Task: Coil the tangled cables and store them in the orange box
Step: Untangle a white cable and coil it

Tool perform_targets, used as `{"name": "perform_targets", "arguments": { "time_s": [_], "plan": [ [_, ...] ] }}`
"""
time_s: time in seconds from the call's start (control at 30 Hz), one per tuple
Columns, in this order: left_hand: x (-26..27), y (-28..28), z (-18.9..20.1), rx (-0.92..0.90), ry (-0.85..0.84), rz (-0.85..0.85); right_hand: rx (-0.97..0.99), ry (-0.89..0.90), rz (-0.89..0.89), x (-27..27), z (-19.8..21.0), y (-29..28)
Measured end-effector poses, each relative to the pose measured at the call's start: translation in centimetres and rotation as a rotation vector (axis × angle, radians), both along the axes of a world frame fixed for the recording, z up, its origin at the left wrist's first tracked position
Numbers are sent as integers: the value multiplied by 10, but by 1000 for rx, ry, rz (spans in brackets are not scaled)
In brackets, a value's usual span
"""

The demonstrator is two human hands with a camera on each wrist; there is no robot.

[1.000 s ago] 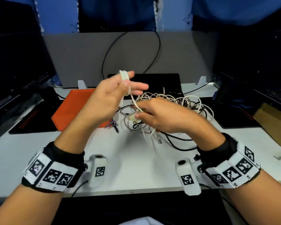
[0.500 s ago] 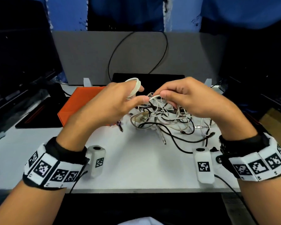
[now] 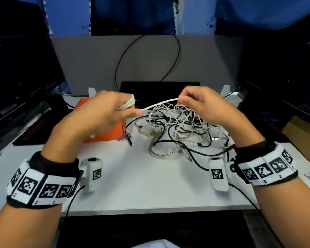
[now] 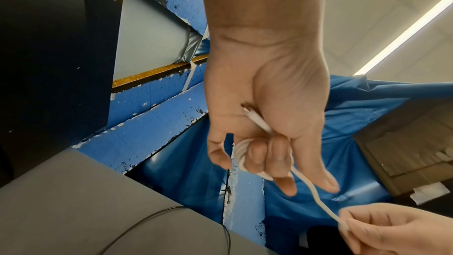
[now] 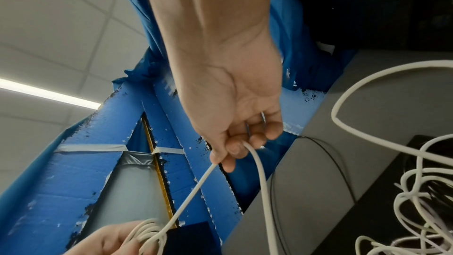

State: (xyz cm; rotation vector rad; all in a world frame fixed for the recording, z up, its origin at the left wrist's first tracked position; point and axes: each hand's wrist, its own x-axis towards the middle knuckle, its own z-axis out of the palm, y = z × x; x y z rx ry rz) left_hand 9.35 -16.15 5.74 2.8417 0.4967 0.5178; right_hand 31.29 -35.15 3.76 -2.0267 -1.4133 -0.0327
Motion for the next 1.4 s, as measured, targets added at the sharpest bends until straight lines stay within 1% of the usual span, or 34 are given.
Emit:
{"name": "perform_targets", "arguments": {
  "time_s": [0.07,0.13,0.27,0.37,0.43,0.47,0.53,0.57,0.67,0.7,0.73,0.8,0.9,0.93,1.0,1.07,1.17,1.2,1.27,1.33,1.4],
  "plan": [
    [0,-2,-1,15,57,-8,15,-8,-18,0,-2,2],
    [-1,0,0,15,-7,-4,-23,-2,-4,2,-4,2],
    [-5,14,4,45,-244,49,-134,36,41,9,-9,3],
    [-11,29,7,90,-517,156,-173,35,1,13,-14,5],
    [-16,38,11,96,-652,229,-122,44,-37,14,-15,4],
    [-18,40,12,92,-670,256,-79,65,-51,15,-15,4],
    [-17,43,11,57,-658,273,-22,80,-97,15,-12,3],
    [-16,43,10,14,-643,273,-26,60,-133,16,-11,2],
    [-8,37,5,-189,-556,248,-160,-111,-225,13,-5,-2],
    [-4,32,3,-277,-521,219,-152,-143,-224,6,-1,-3],
    [1,24,0,-378,-486,181,-102,-167,-195,-6,4,-3],
    [11,4,-7,-571,-421,70,26,-222,-65,-38,12,0],
    [20,-24,-13,-746,-347,-155,128,-263,128,-82,11,7],
    [20,-33,-13,-786,-325,-225,146,-247,174,-88,8,9],
    [19,-46,-12,-875,-306,-300,189,-144,254,-92,2,11],
    [16,-54,-9,-995,-313,-320,250,-21,284,-90,1,12],
    [13,-56,-5,-1215,-316,-338,350,137,267,-88,2,13],
    [12,-56,-4,-1282,-311,-367,386,153,254,-89,2,13],
    [11,-58,-2,-1379,-292,-437,468,118,205,-92,1,14],
    [10,-63,1,-1406,-285,-467,545,94,163,-96,-1,15],
    [9,-64,3,-1376,-294,-454,583,100,171,-98,-1,15]
  ]
}}
